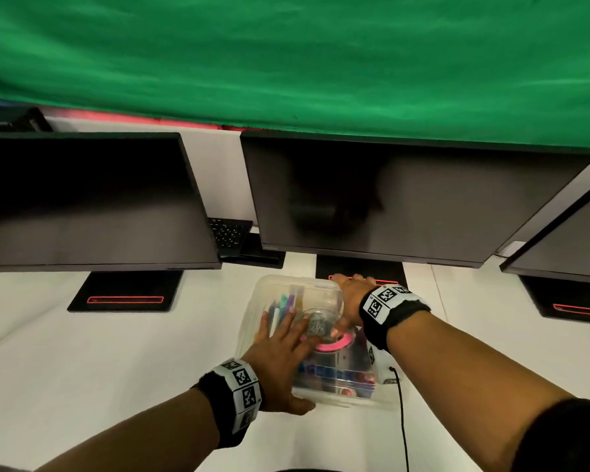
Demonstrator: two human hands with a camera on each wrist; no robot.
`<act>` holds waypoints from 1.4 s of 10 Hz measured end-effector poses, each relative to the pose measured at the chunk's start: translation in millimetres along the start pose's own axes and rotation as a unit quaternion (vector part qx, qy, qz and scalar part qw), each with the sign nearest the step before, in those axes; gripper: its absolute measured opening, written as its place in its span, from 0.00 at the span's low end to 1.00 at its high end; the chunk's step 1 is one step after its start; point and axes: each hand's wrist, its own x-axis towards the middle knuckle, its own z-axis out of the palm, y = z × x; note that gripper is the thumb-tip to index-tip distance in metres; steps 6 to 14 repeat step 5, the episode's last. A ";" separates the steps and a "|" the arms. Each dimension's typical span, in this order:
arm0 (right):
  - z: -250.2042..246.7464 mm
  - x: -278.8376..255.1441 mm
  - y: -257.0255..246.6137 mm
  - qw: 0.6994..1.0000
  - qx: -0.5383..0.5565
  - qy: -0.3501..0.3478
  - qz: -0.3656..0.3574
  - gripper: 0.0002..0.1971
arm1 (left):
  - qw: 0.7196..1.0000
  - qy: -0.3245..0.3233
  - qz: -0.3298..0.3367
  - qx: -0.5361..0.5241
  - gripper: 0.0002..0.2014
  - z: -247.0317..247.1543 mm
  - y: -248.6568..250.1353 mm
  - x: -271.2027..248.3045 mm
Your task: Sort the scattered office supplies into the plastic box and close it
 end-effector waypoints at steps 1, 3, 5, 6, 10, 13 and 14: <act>1.5 10.1 1.8 1.000 -0.013 0.006 -0.006 0.59 | 1.000 -0.008 -0.004 0.002 0.52 0.6 3.8 0.0; 5.7 12.6 4.6 0.999 -0.003 0.021 -0.026 0.53 | 1.000 -0.004 -0.012 -0.008 0.53 1.0 5.8 -0.5; 3.1 -18.9 18.9 0.991 0.101 0.053 -0.071 0.49 | 0.999 0.024 -0.010 -0.043 0.53 -0.1 8.2 -6.9; 3.1 -18.9 18.9 0.991 0.101 0.053 -0.071 0.49 | 0.999 0.024 -0.010 -0.043 0.53 -0.1 8.2 -6.9; 3.1 -18.9 18.9 0.991 0.101 0.053 -0.071 0.49 | 0.999 0.024 -0.010 -0.043 0.53 -0.1 8.2 -6.9; 3.1 -18.9 18.9 0.991 0.101 0.053 -0.071 0.49 | 0.999 0.024 -0.010 -0.043 0.53 -0.1 8.2 -6.9; 3.1 -18.9 18.9 0.991 0.101 0.053 -0.071 0.49 | 0.999 0.024 -0.010 -0.043 0.53 -0.1 8.2 -6.9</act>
